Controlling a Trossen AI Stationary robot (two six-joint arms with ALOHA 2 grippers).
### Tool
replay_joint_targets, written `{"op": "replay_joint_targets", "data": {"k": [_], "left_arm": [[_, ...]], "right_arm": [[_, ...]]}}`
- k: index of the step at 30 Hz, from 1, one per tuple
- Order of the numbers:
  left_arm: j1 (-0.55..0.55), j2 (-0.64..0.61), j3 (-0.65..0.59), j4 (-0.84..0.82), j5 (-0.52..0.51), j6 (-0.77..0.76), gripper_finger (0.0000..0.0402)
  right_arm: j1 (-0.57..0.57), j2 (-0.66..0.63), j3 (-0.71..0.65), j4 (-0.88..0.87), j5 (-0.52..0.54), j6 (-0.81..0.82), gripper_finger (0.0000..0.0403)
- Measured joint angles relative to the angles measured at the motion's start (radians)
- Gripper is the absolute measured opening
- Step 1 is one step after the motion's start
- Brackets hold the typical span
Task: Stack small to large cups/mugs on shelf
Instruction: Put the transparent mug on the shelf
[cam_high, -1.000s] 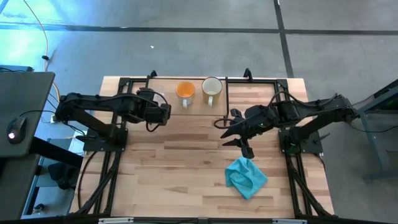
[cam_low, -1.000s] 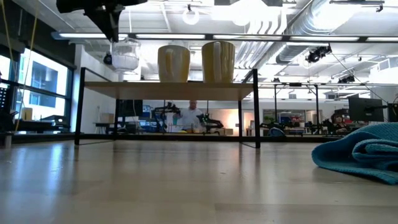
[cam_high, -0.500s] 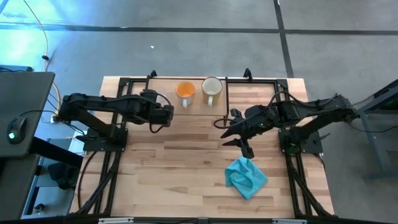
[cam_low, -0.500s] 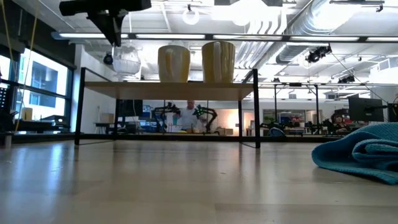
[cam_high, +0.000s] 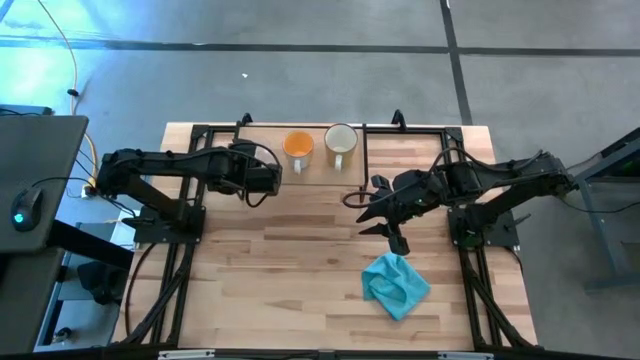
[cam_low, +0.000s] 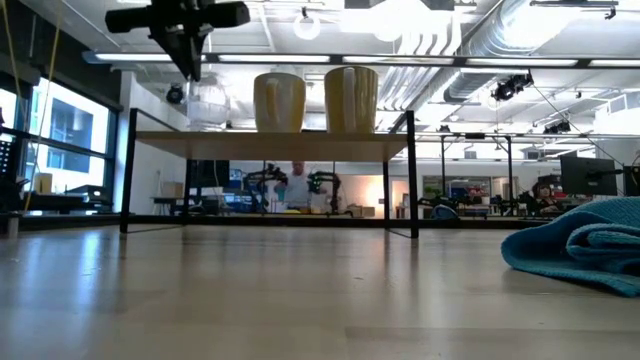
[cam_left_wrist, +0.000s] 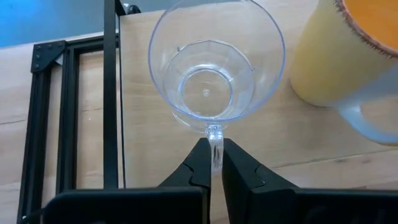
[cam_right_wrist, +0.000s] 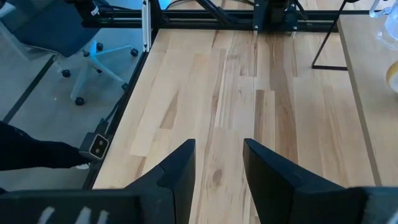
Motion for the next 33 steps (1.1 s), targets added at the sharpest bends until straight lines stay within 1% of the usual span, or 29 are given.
{"op": "replay_joint_targets", "data": {"k": [9,12,19,27,33], "left_arm": [[0.007,0.0,-0.003,0.008,0.002,0.015,0.0004],[0.022,-0.001,-0.041,0.031,0.031,0.021,0.0004],[0.02,-0.001,-0.121,0.15,0.036,0.038,0.0004],[0.021,-0.022,-0.125,0.147,0.04,0.047,0.0004],[0.021,-0.039,-0.125,0.139,0.061,0.053,0.0004]], "right_arm": [[0.0,0.0,0.0,0.0,0.0,-0.001,0.0126],[0.0,0.0,0.0,0.0,0.0,0.0,0.0126],[0.016,0.0,0.0,0.0,0.0,0.0,0.0126],[0.015,0.0,0.0,-0.011,0.0,0.011,0.0126],[0.015,-0.001,0.0,-0.002,0.0,0.009,0.0126]]}}
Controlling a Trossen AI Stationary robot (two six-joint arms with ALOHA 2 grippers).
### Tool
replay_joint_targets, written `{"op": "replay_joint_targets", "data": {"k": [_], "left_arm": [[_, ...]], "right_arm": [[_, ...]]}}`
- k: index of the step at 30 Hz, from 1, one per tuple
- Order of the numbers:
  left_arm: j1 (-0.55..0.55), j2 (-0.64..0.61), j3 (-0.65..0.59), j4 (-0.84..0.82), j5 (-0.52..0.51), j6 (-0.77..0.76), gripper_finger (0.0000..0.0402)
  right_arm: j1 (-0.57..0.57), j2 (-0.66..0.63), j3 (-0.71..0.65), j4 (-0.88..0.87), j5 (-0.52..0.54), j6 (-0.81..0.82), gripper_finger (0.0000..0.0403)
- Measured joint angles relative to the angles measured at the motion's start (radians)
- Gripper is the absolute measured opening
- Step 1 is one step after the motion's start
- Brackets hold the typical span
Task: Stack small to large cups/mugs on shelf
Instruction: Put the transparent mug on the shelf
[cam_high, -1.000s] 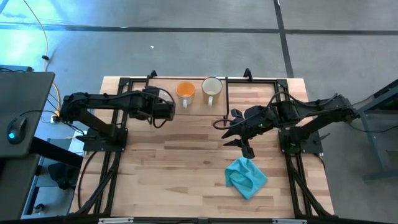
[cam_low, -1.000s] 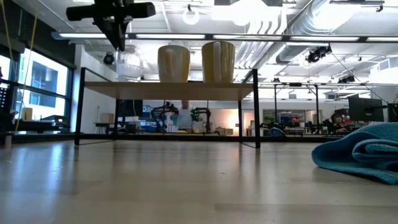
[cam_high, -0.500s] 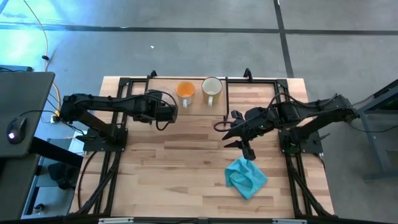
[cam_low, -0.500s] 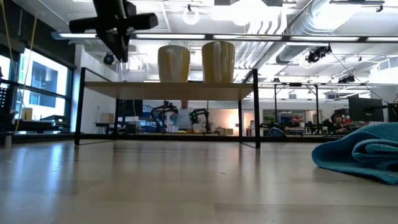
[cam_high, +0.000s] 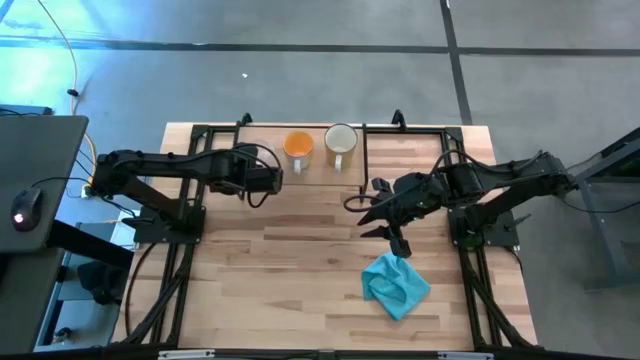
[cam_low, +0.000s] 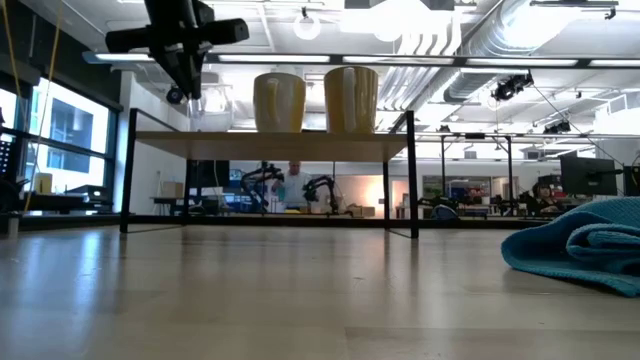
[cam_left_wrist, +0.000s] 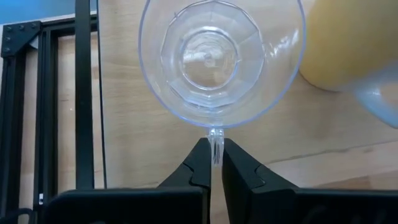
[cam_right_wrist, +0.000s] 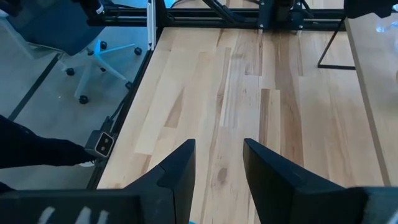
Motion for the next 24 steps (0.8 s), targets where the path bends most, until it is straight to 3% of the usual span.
{"op": "replay_joint_targets", "data": {"k": [11,24], "left_arm": [[0.018,-0.004,0.056,-0.016,0.006,0.022,0.0004],[0.085,-0.004,0.076,-0.029,0.156,0.065,0.0004]], "right_arm": [[0.0,0.0,0.0,0.019,0.0,-0.009,0.0126],[0.0,0.0,0.0,0.017,0.0,-0.02,0.0126]]}}
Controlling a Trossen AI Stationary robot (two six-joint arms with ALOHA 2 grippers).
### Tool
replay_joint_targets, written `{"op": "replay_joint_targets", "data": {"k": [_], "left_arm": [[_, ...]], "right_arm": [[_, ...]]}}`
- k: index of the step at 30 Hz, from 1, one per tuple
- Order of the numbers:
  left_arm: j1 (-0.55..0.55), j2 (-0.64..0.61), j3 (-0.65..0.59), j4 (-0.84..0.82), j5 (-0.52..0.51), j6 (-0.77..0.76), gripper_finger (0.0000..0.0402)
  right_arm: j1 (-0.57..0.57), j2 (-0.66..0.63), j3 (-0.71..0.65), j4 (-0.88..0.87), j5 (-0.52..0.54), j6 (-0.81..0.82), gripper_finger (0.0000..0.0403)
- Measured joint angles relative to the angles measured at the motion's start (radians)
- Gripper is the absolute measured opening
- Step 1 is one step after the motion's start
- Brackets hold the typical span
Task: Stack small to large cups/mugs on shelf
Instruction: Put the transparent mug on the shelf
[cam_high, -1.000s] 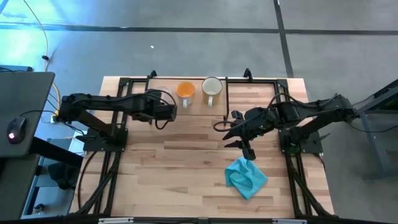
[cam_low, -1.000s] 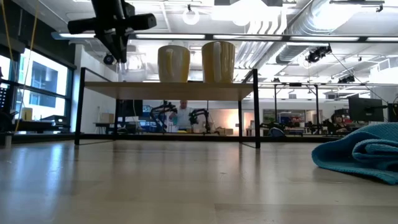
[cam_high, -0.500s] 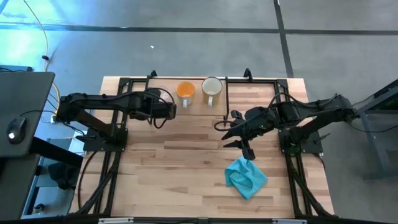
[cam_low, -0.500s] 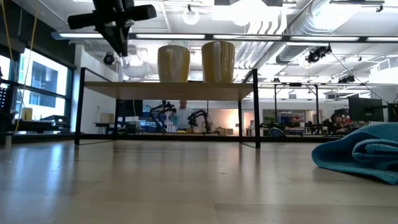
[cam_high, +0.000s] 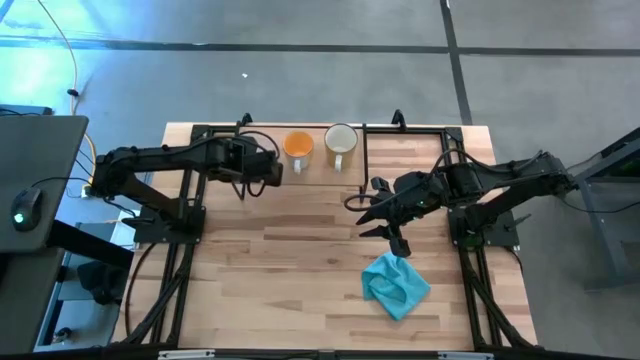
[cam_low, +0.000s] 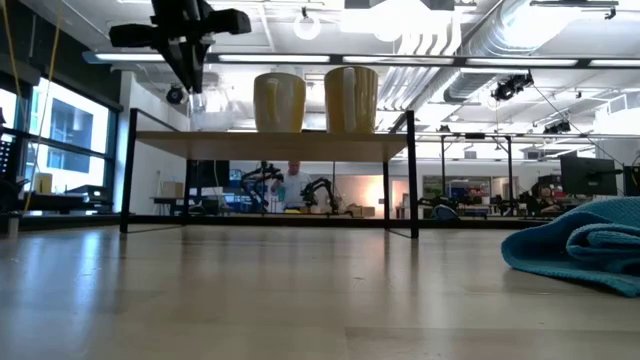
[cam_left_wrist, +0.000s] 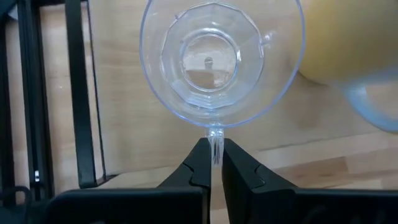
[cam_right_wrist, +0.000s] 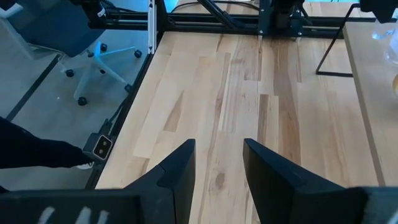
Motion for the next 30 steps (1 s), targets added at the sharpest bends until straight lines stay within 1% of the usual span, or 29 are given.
{"op": "replay_joint_targets", "data": {"k": [10,13,20,22,26,30], "left_arm": [[0.013,0.0,0.002,-0.012,0.032,0.003,0.0004],[0.03,0.0,0.026,-0.044,0.056,0.025,0.0004],[0.081,-0.001,0.145,-0.1,0.05,0.085,0.0004],[0.1,-0.001,0.165,-0.117,0.067,0.107,0.0004],[0.12,-0.001,0.171,-0.147,0.114,0.134,0.0004],[0.118,0.002,0.172,-0.149,0.122,0.139,0.0004]], "right_arm": [[0.0,0.0,0.0,-0.001,0.0,-0.015,0.0126],[0.0,0.0,0.0,0.0,0.0,-0.015,0.0126],[0.0,0.0,0.0,0.001,0.0,-0.016,0.0126],[0.0,0.0,0.0,0.001,0.0,-0.016,0.0126],[0.0,0.0,0.0,0.002,0.0,-0.016,0.0126],[0.0,0.0,0.0,0.002,0.0,-0.016,0.0126]]}}
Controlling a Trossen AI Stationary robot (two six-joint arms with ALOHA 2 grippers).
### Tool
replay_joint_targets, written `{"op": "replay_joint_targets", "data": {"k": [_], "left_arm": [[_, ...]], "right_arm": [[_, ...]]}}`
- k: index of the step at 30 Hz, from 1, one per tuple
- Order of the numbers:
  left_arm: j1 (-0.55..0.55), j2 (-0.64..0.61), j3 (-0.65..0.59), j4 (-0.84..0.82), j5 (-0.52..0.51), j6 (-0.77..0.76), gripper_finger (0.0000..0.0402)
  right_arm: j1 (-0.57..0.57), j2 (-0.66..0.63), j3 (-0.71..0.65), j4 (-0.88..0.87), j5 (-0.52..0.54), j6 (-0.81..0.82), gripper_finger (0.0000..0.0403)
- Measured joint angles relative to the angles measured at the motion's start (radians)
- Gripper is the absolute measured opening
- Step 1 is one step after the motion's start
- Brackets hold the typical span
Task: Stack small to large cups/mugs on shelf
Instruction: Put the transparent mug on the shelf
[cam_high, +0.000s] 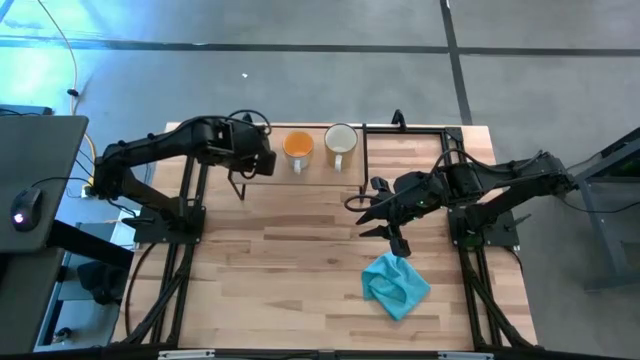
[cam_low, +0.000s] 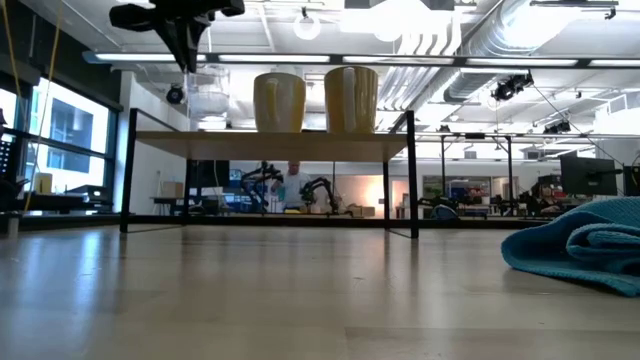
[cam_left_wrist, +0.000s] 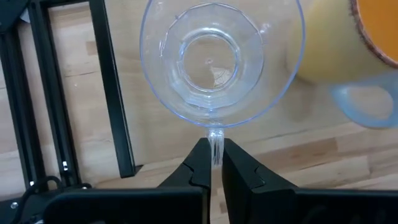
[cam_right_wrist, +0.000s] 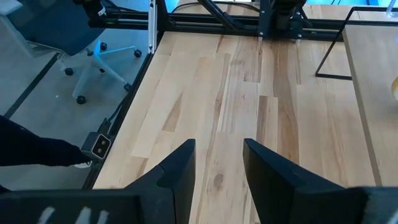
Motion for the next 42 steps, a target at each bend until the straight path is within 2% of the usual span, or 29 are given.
{"op": "replay_joint_targets", "data": {"k": [42], "left_arm": [[-0.002,0.084,-0.011,0.007,0.033,-0.066,0.0004]], "right_arm": [[0.0,0.0,0.0,-0.013,0.0,-0.01,0.0126]]}}
